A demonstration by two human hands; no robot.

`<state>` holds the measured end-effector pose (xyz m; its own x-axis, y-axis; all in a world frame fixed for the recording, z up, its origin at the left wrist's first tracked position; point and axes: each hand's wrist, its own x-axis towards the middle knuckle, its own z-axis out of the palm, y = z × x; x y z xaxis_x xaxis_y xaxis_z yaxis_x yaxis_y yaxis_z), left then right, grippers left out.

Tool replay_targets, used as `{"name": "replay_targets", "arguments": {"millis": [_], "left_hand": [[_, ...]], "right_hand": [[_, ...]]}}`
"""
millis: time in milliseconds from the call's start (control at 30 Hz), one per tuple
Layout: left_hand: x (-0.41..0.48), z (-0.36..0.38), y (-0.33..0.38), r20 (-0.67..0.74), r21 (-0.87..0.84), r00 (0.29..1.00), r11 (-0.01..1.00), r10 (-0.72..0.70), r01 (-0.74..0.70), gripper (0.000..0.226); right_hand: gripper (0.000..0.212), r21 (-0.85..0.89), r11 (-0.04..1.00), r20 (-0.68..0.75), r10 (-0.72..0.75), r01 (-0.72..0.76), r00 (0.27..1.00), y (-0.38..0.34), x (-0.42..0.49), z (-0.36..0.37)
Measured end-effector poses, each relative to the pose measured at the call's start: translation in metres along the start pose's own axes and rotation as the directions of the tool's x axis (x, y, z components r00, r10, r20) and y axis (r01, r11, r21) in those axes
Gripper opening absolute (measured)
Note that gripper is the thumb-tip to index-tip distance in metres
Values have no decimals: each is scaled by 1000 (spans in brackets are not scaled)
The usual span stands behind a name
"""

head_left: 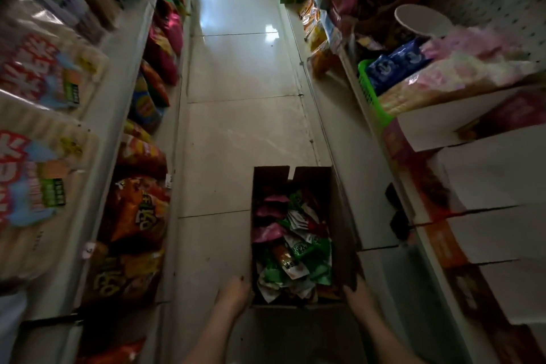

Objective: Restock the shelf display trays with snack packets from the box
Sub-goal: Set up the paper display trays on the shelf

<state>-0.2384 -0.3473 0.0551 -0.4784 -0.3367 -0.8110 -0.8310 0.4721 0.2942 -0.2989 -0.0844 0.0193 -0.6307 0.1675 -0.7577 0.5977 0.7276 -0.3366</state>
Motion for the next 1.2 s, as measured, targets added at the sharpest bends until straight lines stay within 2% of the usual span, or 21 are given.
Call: {"name": "replay_targets", "arguments": {"millis": [133,200,267,433,600,733,867,967,1000,1033,1100,1133,1200], "left_hand": [[42,17,7,-4,84,999,996,42,-42,36],[64,24,12,-24,95,998,994,61,-59,31],[77,26,19,-104,129,990,989,91,-78,24],[91,25,35,-277,282,952,958,132,-51,25],[115,3,58,-421,308,891,951,171,-37,26],[138,-22,79,-418,362,893,932,168,-6,26],[158,-43,91,-432,323,880,945,197,-53,26],[172,-56,90,-434,324,867,941,244,-103,24],[175,-61,91,-429,317,866,941,256,-121,25],[178,-66,93,-439,305,859,943,264,-134,29],[184,-71,96,-477,298,829,941,292,-160,43],[186,-73,98,-501,312,800,931,331,-190,50],[189,-73,101,-535,353,721,892,441,-284,54]], "right_hand": [[34,-300,948,-123,-148,105,981,-12,22,5],[33,-401,909,-195,-209,117,958,-18,34,8],[32,-451,884,-252,-260,124,932,-18,48,14],[26,-506,846,-371,-387,166,844,-25,72,20],[26,-490,841,-377,-443,231,813,-74,98,12],[27,-491,824,-347,-482,282,805,-110,116,3],[27,-435,834,-309,-491,338,814,-134,133,-7],[33,-504,803,-306,-511,319,803,-156,139,-8],[43,-548,774,-327,-546,316,771,-164,139,-5],[59,-607,724,-354,-616,328,704,-173,140,2],[79,-703,576,-346,-789,417,507,-195,139,24],[77,-730,482,-273,-856,485,439,-207,140,37],[64,-740,293,-40,-918,606,395,-231,142,66]]}}
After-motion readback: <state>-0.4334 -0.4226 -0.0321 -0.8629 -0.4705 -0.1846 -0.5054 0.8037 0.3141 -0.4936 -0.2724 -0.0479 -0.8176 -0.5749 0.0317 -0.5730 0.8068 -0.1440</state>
